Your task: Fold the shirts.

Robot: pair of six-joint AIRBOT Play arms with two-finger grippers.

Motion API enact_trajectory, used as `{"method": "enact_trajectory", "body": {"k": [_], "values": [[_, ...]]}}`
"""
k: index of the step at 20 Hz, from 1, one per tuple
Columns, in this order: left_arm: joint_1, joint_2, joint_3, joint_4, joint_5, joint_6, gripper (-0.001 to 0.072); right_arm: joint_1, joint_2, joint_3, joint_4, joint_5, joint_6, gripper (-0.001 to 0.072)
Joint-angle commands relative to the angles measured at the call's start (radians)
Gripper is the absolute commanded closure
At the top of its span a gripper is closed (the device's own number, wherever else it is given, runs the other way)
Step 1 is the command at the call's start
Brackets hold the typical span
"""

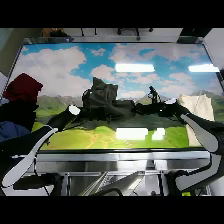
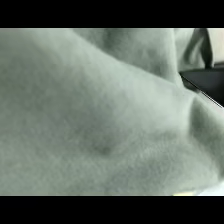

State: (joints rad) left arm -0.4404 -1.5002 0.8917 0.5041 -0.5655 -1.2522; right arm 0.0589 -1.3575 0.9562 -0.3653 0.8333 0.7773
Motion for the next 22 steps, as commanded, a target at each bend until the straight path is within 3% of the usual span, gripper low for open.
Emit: {"method": "enact_trajectory", "body": {"k": [1, 4, 8, 11, 14, 18, 20, 22], "values": [[0.040, -0.008, 0.005, 0.001, -0.053, 0.007, 0.0695, 0.012, -0.032, 0.056, 0.002, 0.016, -0.015, 0.0690], [0.112, 0.046, 0.006, -0.002, -0.163, 0.024, 0.0697, 0.006, 0.024, 0.078, 0.000, 0.075, -0.023, 0.0691], [0.247, 0.304, 0.159, -0.005, -0.377, 0.040, 0.0696, -0.056, 0.238, 0.258, 0.006, 0.179, -0.013, 0.0691], [0.328, 0.477, 0.460, -0.007, -0.502, 0.025, 0.0696, -0.087, 0.435, 0.502, 0.008, 0.215, -0.004, 0.0691], [0.377, 0.552, 0.823, 0.011, -0.598, -0.047, 0.0696, -0.086, 0.587, 0.733, -0.013, 0.214, -0.006, 0.0692], [0.495, 0.559, 1.253, 0.144, -0.701, -0.150, 0.0695, -0.086, 0.717, 0.940, -0.181, 0.131, 0.014, 0.0692], [0.571, 0.578, 1.286, 0.158, -0.724, -0.159, 0.0695, -0.086, 0.748, 0.963, -0.224, 0.115, 0.019, 0.0692], [0.630, 0.628, 1.157, 0.154, -0.701, -0.159, 0.0695, -0.087, 0.732, 0.961, -0.247, 0.136, 0.023, 0.0691]]}}
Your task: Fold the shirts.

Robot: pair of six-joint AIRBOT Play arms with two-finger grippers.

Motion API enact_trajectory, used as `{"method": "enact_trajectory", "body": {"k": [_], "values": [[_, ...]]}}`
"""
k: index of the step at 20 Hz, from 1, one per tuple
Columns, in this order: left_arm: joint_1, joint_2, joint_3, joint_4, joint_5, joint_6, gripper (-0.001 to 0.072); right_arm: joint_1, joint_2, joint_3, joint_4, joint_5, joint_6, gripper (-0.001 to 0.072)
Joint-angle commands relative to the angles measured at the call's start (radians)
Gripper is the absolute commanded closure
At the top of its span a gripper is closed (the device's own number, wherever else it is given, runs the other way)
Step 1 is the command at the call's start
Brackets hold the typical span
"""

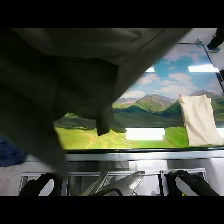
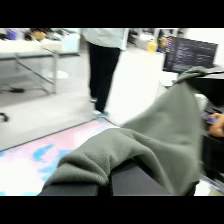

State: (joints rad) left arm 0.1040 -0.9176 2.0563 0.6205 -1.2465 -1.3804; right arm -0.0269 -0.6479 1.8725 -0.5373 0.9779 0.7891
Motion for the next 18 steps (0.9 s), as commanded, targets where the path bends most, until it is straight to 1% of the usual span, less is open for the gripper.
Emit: {"method": "enact_trajectory", "body": {"k": [1, 4, 6, 8, 10, 11, 12, 13, 14, 16, 17, 18], "values": [[0.103, 0.070, -0.110, 0.033, -0.012, -0.026, 0.0695, 0.000, -0.009, 0.044, -0.073, 0.023, 0.025, 0.0691], [0.104, 0.076, -0.431, 0.031, -0.010, 0.008, 0.0695, 0.000, -0.163, 0.014, -0.068, 0.132, 0.091, 0.0691], [0.073, 0.027, -0.621, 0.032, 0.008, 0.046, 0.0694, 0.005, -0.300, -0.048, -0.069, 0.172, 0.117, 0.0691], [0.005, -0.073, -0.800, 0.035, 0.089, 0.125, 0.0695, 0.005, -0.452, -0.135, -0.069, 0.166, 0.116, 0.0691], [-0.063, -0.209, -0.937, 0.036, 0.253, 0.223, 0.0690, 0.005, -0.615, -0.219, -0.073, 0.109, 0.100, 0.0690], [-0.086, -0.292, -0.974, 0.035, 0.345, 0.272, 0.0433, 0.003, -0.706, -0.244, -0.081, 0.064, 0.098, 0.0681], [-0.090, -0.368, -0.983, 0.032, 0.403, 0.273, 0.0009, -0.005, -0.784, -0.243, -0.092, 0.045, 0.105, 0.0546], [-0.073, -0.444, -0.958, 0.040, 0.408, 0.273, 0.0027, -0.019, -0.844, -0.238, -0.091, 0.049, 0.130, 0.0359], [-0.042, -0.503, -0.911, 0.046, 0.372, 0.275, 0.0027, -0.041, -0.877, -0.232, -0.091, 0.071, 0.163, 0.0323], [0.057, -0.583, -0.783, 0.071, 0.222, 0.274, 0.0027, -0.095, -0.872, -0.232, -0.093, 0.145, 0.200, 0.0324], [0.112, -0.607, -0.717, 0.096, 0.129, 0.271, 0.0027, -0.133, -0.852, -0.232, -0.098, 0.212, 0.217, 0.0336], [0.161, -0.617, -0.674, 0.127, 0.050, 0.260, 0.0028, -0.169, -0.830, -0.233, -0.099, 0.283, 0.235, 0.0384]]}}
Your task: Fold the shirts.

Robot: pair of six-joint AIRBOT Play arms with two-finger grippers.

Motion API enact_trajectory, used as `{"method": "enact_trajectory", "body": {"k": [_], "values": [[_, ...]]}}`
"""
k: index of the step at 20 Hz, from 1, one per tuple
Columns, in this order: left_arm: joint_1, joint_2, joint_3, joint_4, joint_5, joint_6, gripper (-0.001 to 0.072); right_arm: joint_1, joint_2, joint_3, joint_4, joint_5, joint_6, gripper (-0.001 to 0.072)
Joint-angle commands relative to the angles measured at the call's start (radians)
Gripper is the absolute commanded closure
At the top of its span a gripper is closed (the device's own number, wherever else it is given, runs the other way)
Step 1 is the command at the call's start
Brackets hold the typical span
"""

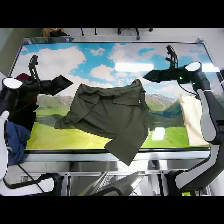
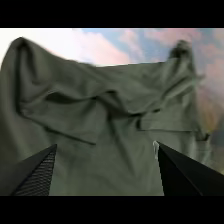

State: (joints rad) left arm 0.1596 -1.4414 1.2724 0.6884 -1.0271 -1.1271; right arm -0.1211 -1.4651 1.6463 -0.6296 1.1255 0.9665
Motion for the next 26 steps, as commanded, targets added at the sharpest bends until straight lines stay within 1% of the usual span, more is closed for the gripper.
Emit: {"method": "enact_trajectory", "body": {"k": [1, 3, 4, 5, 7, 8, 9, 10, 12, 15, 18, 21, 22, 23, 24, 25, 26], "values": [[0.153, -0.094, 0.136, 0.116, -0.241, -0.026, 0.0028, -0.109, 0.011, -0.018, -0.007, 0.207, 0.059, 0.0421], [0.222, -0.083, 0.125, 0.248, -0.354, -0.053, 0.0029, -0.170, 0.076, -0.105, -0.019, 0.295, 0.081, 0.0419], [0.249, -0.066, 0.080, 0.295, -0.378, -0.052, 0.0030, -0.191, 0.121, -0.181, -0.031, 0.314, 0.086, 0.0419], [0.274, -0.045, 0.015, 0.329, -0.380, -0.051, 0.0029, -0.211, 0.182, -0.286, -0.048, 0.314, 0.086, 0.0420], [0.314, -0.012, -0.128, 0.338, -0.344, -0.032, 0.0037, -0.240, 0.315, -0.510, -0.124, 0.264, 0.097, 0.0417], [0.325, 0.002, -0.189, 0.338, -0.298, -0.033, 0.0037, -0.248, 0.378, -0.614, -0.166, 0.227, 0.109, 0.0379], [0.333, 0.010, -0.241, 0.337, -0.266, -0.033, 0.0037, -0.247, 0.439, -0.718, -0.196, 0.189, 0.121, 0.0254], [0.332, 0.010, -0.272, 0.336, -0.246, -0.033, 0.0038, -0.246, 0.484, -0.805, -0.199, 0.157, 0.123, 0.0207], [0.315, 0.010, -0.319, 0.332, -0.223, -0.033, 0.0037, -0.230, 0.539, -0.958, -0.189, 0.101, 0.123, 0.0212], [0.274, 0.010, -0.332, 0.333, -0.180, -0.033, 0.0037, -0.185, 0.541, -1.086, -0.142, 0.029, 0.097, 0.0212], [0.246, -0.006, -0.332, 0.339, -0.136, -0.032, 0.0038, -0.103, 0.512, -1.112, -0.112, -0.038, 0.081, 0.0212], [0.212, -0.069, -0.332, 0.338, -0.175, -0.032, 0.0041, -0.014, 0.461, -1.112, -0.063, -0.105, 0.077, 0.0213], [0.201, -0.092, -0.332, 0.339, -0.182, -0.032, 0.0163, 0.012, 0.441, -1.112, -0.053, -0.126, 0.077, 0.0213], [0.193, -0.112, -0.332, 0.338, -0.181, -0.032, 0.0321, 0.033, 0.421, -1.112, -0.041, -0.137, 0.076, 0.0214], [0.189, -0.124, -0.332, 0.338, -0.176, -0.032, 0.0446, 0.048, 0.401, -1.111, -0.016, -0.139, 0.062, 0.0226], [0.189, -0.129, -0.329, 0.331, -0.174, -0.032, 0.0604, 0.058, 0.389, -1.111, 0.026, -0.134, 0.029, 0.0416], [0.189, -0.128, -0.316, 0.331, -0.175, -0.031, 0.0694, 0.061, 0.387, -1.109, 0.069, -0.126, -0.010, 0.0599]]}}
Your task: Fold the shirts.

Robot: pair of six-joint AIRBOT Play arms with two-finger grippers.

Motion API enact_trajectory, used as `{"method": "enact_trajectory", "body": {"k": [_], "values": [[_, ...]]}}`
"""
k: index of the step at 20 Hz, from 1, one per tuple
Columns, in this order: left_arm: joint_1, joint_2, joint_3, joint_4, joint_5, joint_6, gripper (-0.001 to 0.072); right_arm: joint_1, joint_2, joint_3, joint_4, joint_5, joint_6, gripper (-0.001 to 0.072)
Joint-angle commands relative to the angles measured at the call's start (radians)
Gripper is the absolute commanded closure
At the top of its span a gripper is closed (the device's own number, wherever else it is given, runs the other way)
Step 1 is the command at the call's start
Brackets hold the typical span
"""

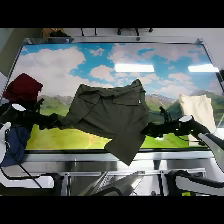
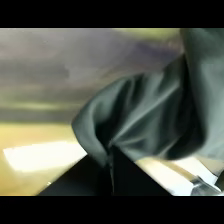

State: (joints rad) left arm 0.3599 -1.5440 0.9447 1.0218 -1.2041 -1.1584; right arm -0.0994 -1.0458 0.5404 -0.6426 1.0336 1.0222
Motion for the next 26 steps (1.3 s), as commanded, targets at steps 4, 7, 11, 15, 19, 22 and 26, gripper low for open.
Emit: {"method": "enact_trajectory", "body": {"k": [4, 7, 11, 15, 19, 22, 26], "values": [[-0.011, -0.005, 0.158, -0.080, -0.143, -0.002, 0.0696, 0.035, 0.026, 0.123, 0.132, 0.031, -0.118, 0.0690], [-0.007, 0.120, 0.303, -0.386, -0.258, 0.014, 0.0696, -0.008, 0.130, 0.391, 0.167, 0.105, -0.106, 0.0691], [0.055, 0.339, 0.573, -1.090, -0.277, 0.018, 0.0696, -0.156, 0.235, 0.983, 0.305, 0.155, -0.097, 0.0691], [0.237, 0.571, 0.830, -1.380, -0.024, 0.062, 0.0695, -0.322, 0.249, 1.532, 0.295, 0.117, -0.043, 0.0691], [0.568, 0.726, 0.990, -1.282, 0.113, 0.026, 0.0695, -0.415, 0.282, 1.666, 0.254, 0.082, -0.022, 0.0692], [0.635, 0.726, 1.098, -1.081, 0.058, -0.097, 0.0695, -0.415, 0.272, 1.664, 0.255, 0.098, 0.003, 0.0691], [0.467, 0.666, 1.042, -0.966, -0.047, -0.100, 0.0695, -0.415, 0.209, 1.506, 0.434, 0.212, -0.032, 0.0691]]}}
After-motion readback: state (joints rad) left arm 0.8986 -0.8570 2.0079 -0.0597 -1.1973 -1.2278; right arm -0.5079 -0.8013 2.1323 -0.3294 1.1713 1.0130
